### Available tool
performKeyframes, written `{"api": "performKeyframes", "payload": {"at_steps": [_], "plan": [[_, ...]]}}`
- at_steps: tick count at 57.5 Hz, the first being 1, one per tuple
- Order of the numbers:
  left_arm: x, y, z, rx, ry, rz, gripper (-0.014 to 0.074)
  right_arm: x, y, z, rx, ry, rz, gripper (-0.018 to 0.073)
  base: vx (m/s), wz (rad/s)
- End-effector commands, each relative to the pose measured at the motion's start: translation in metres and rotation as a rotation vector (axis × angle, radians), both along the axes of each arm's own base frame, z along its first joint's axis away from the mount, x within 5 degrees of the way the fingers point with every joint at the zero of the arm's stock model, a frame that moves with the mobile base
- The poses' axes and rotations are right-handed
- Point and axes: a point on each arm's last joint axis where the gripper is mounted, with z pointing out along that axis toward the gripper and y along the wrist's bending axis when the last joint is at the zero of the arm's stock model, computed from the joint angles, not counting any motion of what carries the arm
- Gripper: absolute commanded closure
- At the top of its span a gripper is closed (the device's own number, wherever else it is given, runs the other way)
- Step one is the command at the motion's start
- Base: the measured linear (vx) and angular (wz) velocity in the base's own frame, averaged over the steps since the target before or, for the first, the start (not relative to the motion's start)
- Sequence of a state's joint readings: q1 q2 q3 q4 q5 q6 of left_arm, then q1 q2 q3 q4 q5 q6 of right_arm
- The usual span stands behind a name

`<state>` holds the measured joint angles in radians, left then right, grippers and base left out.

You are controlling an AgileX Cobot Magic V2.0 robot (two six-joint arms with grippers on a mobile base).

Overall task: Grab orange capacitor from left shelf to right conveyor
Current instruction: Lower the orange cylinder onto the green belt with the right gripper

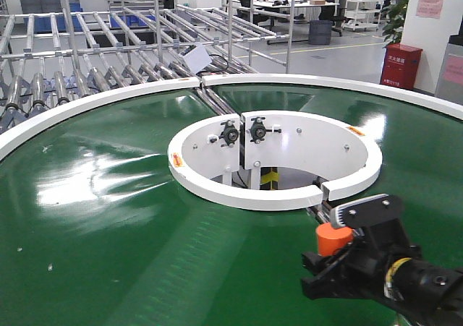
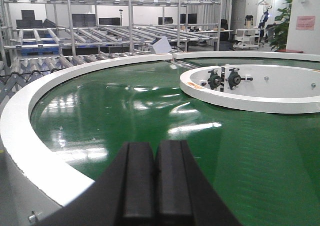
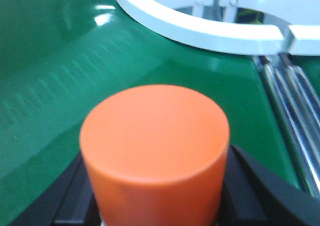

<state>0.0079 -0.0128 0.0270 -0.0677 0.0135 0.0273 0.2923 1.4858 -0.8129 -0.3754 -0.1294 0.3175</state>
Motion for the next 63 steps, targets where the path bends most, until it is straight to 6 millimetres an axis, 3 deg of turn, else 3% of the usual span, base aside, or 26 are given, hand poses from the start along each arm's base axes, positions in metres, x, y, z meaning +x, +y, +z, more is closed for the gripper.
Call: {"api": "performKeyframes", "payload": {"at_steps": [1,19,37,54,63], "plan": [[0.0,0.0,-0.003,-0.007,-0.061,-0.004,0.0603,0.012,0.01,0.021,0.076,-0.193,0.076,0.0255,0.0,0.0],[0.0,0.0,-0.003,-0.007,-0.061,-0.004,0.0603,0.035,0.028,-0.026,0.068,-0.257,0.208,0.0253,0.0,0.0],[0.0,0.0,-0.003,-0.007,-0.061,-0.004,0.0603,0.048,0.031,-0.067,0.094,-0.223,0.19,0.0245,0.0,0.0],[0.0,0.0,-0.003,-0.007,-0.061,-0.004,0.0603,0.053,0.032,-0.092,0.071,-0.203,0.192,0.0126,0.0,0.0],[0.0,0.0,-0.003,-0.007,-0.061,-0.004,0.0603,0.053,0.032,-0.095,0.069,-0.193,0.189,0.0041,0.0,0.0]]}}
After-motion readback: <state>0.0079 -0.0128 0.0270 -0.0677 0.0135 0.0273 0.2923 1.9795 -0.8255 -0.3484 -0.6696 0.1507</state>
